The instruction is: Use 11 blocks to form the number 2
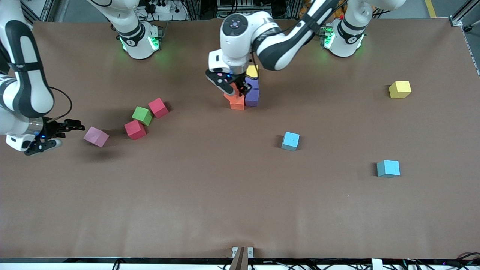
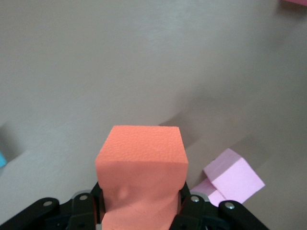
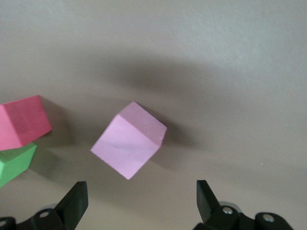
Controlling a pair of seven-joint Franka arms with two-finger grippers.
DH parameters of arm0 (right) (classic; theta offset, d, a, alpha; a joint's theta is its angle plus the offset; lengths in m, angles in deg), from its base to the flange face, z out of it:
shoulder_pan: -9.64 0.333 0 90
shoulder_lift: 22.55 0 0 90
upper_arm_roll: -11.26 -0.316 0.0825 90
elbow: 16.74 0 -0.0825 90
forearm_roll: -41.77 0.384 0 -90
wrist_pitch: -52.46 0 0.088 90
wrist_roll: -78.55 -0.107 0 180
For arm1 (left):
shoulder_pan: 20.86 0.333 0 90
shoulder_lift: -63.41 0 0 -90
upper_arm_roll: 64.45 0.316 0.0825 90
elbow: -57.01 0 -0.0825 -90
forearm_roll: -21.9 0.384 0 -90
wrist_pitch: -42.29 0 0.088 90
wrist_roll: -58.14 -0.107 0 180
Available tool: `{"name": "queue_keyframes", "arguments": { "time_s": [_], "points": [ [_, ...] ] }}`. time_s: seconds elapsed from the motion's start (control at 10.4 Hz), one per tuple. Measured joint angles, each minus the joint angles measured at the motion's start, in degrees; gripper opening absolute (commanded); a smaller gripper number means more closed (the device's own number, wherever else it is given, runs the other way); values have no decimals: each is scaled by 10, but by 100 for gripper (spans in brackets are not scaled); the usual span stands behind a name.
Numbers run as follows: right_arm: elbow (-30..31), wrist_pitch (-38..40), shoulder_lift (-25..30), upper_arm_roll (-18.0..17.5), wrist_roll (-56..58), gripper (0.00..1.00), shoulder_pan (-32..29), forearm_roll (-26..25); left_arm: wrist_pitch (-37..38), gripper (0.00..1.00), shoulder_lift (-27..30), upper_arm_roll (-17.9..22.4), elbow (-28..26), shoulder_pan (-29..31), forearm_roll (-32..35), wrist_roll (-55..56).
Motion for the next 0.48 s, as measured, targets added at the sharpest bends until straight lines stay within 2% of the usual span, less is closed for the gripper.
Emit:
{"name": "queue_keyframes", "arguments": {
  "time_s": [0.29,0.48],
  "points": [
    [0,-21,-45,0,-58,100,-8,29,0,38,-33,40,34,-62,0,-84],
    [1,-22,-63,-1,-116,100,-8,37,0,38,-54,52,40,-90,0,-124]
  ]
}}
